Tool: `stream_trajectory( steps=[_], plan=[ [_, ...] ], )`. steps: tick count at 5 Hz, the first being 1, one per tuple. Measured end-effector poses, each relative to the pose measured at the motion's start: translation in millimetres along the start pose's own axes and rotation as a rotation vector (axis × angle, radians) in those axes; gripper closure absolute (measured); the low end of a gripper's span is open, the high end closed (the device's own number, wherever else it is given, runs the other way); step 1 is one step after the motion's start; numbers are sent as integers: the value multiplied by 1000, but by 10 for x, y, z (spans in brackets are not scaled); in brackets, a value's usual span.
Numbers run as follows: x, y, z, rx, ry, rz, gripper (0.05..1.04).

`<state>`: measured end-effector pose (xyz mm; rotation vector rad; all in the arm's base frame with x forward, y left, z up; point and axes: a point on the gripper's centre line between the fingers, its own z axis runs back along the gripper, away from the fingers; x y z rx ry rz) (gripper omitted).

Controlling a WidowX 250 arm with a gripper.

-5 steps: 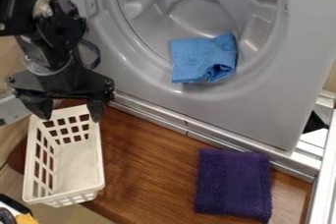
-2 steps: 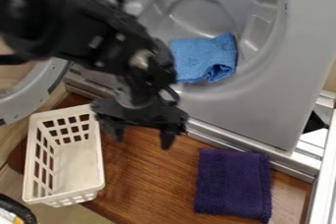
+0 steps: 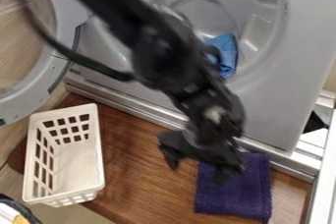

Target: Move the purple cloth to the left side of the table

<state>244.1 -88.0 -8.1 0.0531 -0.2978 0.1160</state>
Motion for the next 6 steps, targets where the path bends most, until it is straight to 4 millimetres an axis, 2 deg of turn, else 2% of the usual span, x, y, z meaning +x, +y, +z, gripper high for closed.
stream_trajectory(
  steps=[2, 3, 5, 6],
  plan=[
    [-9, -363, -395, -36, 14, -46, 83],
    [-5, -435, -527, -58, 13, -44, 83],
    [-6, -426, -595, -81, 8, -28, 83],
    [-43, -248, -589, -51, 10, 3, 83]
  ],
)
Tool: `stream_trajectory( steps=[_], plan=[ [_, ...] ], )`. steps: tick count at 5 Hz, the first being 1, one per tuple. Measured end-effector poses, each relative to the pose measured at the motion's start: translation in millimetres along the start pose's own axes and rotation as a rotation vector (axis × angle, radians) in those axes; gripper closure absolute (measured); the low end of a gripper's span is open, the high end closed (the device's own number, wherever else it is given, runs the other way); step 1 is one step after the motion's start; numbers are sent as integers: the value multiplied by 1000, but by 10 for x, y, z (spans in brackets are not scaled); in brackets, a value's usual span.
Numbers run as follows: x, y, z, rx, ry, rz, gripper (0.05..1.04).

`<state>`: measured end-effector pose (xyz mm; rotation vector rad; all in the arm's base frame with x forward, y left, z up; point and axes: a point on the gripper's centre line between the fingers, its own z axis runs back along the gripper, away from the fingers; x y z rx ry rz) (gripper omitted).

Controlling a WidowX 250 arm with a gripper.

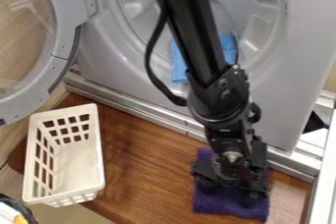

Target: Move the purple cloth to the left side of the table

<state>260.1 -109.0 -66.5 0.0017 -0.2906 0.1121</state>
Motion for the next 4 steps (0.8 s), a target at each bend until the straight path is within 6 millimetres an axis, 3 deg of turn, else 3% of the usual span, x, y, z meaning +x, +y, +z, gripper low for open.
stream_trajectory(
  steps=[4],
  plan=[
    [-10, 803, -34, 90, 23, 179, 82]
  ],
)
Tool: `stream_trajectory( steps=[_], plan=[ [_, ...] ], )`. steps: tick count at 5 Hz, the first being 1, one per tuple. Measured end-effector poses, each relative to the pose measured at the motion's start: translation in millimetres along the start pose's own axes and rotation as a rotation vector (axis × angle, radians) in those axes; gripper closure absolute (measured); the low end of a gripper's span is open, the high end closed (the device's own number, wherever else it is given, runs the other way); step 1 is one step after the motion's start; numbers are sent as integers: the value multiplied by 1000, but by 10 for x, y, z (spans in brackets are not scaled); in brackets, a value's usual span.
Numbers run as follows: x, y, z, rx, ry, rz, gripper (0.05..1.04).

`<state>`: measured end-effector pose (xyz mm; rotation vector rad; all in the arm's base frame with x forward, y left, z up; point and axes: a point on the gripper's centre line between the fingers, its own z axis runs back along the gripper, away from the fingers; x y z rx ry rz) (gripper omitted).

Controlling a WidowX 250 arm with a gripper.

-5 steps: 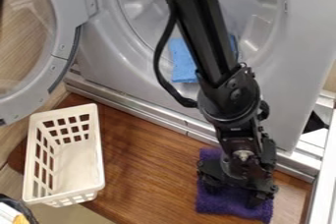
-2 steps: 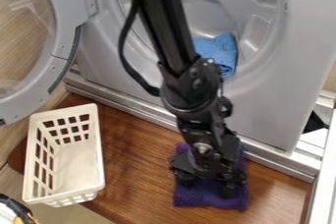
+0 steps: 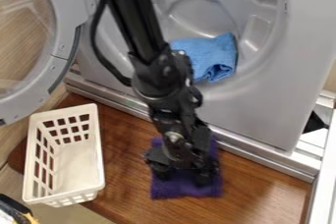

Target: Move the purple cloth to the left side of the table

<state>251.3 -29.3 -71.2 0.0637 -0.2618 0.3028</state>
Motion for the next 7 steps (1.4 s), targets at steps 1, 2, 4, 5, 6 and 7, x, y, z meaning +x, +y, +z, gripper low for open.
stream_trajectory(
  steps=[1, 2, 4, 5, 6, 7],
  plan=[
    [-22, 343, 55, 75, 15, 60, 83],
    [-16, 497, 56, 94, 20, 86, 83],
    [26, 587, 110, 114, 14, 93, 83],
    [83, 412, 184, 72, -15, 71, 83],
    [170, 312, 326, 43, -54, 48, 83],
    [304, 279, 586, 17, -102, 25, 83]
  ],
)
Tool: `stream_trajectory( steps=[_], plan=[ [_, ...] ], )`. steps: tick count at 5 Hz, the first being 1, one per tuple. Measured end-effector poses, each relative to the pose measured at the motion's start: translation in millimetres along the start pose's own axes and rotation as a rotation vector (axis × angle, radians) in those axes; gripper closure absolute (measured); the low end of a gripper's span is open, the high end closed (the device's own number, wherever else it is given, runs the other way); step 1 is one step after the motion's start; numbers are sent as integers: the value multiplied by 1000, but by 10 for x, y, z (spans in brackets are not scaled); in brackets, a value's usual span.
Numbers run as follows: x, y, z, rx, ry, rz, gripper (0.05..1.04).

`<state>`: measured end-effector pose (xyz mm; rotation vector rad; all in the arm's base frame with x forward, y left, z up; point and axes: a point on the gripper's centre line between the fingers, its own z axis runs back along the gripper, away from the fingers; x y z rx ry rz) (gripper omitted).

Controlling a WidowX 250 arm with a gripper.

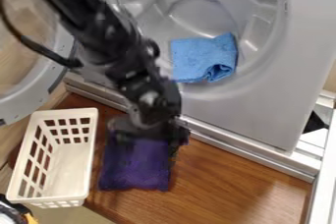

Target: Move the purple cloth to the left side of the table

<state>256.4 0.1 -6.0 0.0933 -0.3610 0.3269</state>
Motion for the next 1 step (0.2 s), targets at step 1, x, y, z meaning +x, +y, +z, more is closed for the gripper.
stream_trajectory(
  steps=[1],
  plan=[
    [151, 46, 299, -19, -65, 13, 83]
  ],
)
